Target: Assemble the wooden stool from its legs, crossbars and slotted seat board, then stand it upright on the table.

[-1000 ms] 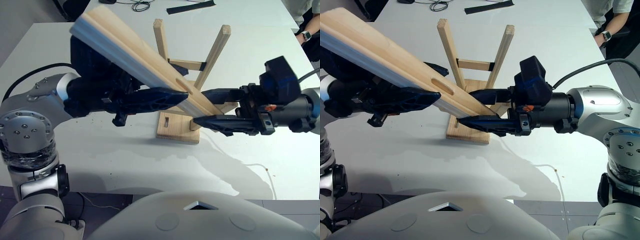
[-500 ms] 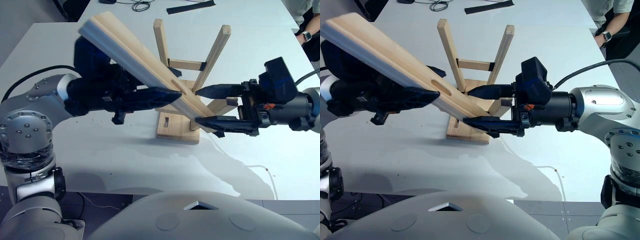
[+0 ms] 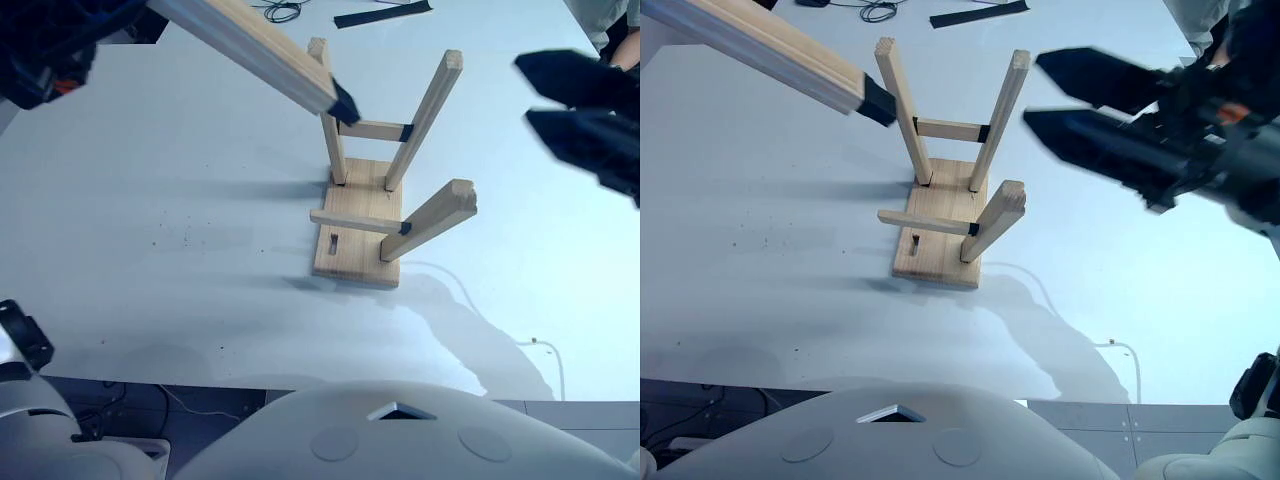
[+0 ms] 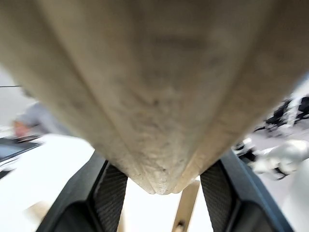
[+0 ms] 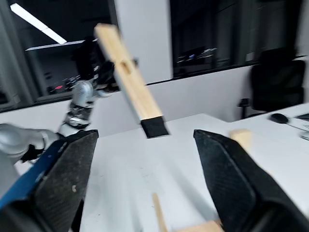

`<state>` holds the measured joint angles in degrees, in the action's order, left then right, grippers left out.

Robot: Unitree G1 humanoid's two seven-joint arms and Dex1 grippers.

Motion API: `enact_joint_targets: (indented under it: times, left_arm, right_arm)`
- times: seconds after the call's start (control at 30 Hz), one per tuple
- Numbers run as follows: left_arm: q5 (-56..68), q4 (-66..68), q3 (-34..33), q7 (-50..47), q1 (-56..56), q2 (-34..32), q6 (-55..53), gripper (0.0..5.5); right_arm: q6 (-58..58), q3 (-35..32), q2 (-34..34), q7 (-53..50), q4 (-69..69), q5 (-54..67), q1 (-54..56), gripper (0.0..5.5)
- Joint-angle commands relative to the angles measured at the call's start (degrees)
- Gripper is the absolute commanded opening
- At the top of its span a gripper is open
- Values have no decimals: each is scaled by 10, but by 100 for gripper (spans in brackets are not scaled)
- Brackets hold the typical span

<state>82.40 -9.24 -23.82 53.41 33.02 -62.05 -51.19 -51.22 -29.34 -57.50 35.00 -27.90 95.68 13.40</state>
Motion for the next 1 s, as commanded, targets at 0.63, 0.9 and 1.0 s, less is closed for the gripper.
enact_joint_targets:
  times: [0.63, 0.9, 1.0]
  left_arm:
    - [-391, -22, 97, 177, -303, 170, 340, 206]
    - [-401, -43, 144, 200, -324, 209, 349, 206]
    - [-441, -40, 171, 206, -326, 222, 387, 206]
  right_arm:
    - [37, 9, 3, 192, -18, -309, -204, 365]
    - [46, 45, 3, 213, -22, -341, -196, 365]
    - [44, 57, 2, 211, -25, -346, -183, 365]
